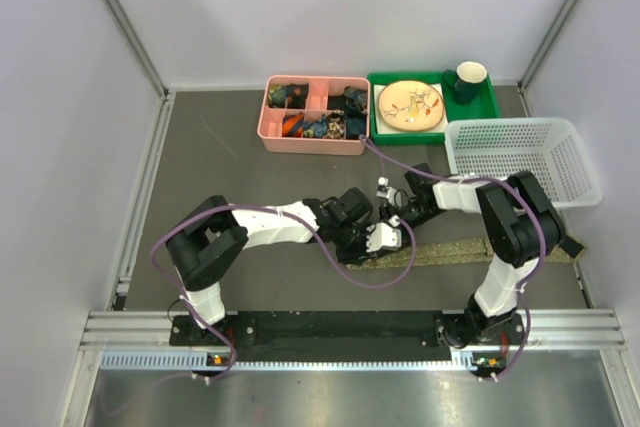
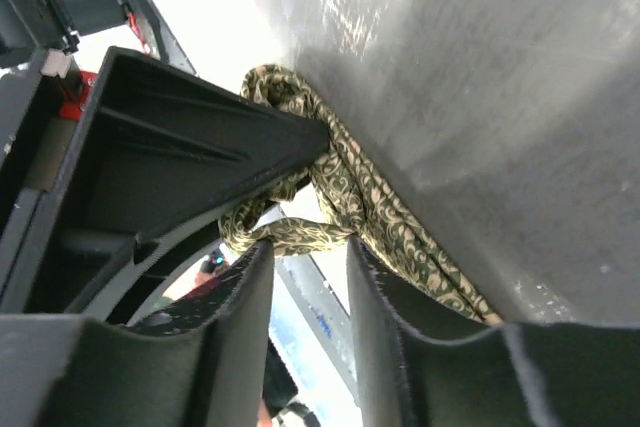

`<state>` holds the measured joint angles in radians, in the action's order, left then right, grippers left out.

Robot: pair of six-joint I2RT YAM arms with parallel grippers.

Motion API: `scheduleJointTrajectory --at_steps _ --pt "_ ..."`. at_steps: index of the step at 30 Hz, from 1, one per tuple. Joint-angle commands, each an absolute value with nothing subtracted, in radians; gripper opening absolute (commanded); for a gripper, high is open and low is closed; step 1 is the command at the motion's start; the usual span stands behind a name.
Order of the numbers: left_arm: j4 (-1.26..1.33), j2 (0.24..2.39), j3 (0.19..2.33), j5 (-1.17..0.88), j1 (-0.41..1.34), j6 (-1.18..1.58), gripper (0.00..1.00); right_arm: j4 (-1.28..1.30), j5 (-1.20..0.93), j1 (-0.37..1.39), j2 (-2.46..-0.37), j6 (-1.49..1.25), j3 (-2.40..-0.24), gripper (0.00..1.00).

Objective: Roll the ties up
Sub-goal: Roll the tie at the center of the board.

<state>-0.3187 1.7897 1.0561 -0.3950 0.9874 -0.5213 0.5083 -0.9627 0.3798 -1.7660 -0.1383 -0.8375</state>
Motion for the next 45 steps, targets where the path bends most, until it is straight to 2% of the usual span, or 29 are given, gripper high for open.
scheduleJointTrajectory --at_steps 1,6,9,12,13,15,16,20,24,28,34,37,41,45 --pt "-0.373 1.835 1.012 -0.327 0.985 -0.525 0.35 0.479 -1.043 0.379 -1.775 -0.149 -0.822 0.38" --pt "-0.373 1.838 1.019 -0.327 0.985 -0.520 0.35 0.405 -1.143 0.380 -1.815 -0.225 -0.824 0.48" --pt "-0.377 1.838 1.017 -0.328 0.985 -0.518 0.35 0.393 -1.164 0.379 -1.824 -0.238 -0.830 0.46" --pt "-0.377 1.835 1.012 -0.330 0.985 -0.518 0.35 0.403 -1.169 0.379 -1.830 -0.229 -0.838 0.33" --pt "-0.376 1.833 1.011 -0.328 0.985 -0.518 0.35 0.402 -1.166 0.380 -1.830 -0.227 -0.838 0.20" --pt "-0.377 1.830 1.008 -0.325 0.985 -0.515 0.35 0.423 -1.128 0.379 -1.824 -0.200 -0.845 0.03" --pt "-0.376 1.827 1.005 -0.324 0.983 -0.514 0.35 0.437 -1.105 0.379 -1.821 -0.187 -0.850 0.00" --pt "-0.380 1.815 0.999 -0.336 0.976 -0.509 0.38 0.454 -0.970 0.379 -1.787 -0.143 -0.853 0.00" --pt "-0.400 1.795 1.000 -0.351 0.963 -0.525 0.51 0.436 -0.899 0.390 -1.789 -0.132 -0.850 0.00" --pt "-0.397 1.740 0.973 -0.371 0.947 -0.529 0.60 0.414 -0.858 0.416 -1.795 -0.135 -0.828 0.00" --pt "-0.359 1.680 0.911 -0.347 0.937 -0.529 0.63 0.403 -0.798 0.419 -1.802 -0.132 -0.821 0.00" --pt "-0.368 1.684 0.917 -0.342 0.936 -0.526 0.60 0.402 -0.790 0.419 -1.804 -0.141 -0.816 0.00" --pt "-0.333 1.638 0.916 -0.393 0.934 -0.526 0.46 0.400 -0.781 0.419 -1.804 -0.147 -0.821 0.00" --pt "-0.313 1.608 0.956 -0.460 0.937 -0.494 0.40 0.399 -0.779 0.419 -1.812 -0.153 -0.825 0.00"
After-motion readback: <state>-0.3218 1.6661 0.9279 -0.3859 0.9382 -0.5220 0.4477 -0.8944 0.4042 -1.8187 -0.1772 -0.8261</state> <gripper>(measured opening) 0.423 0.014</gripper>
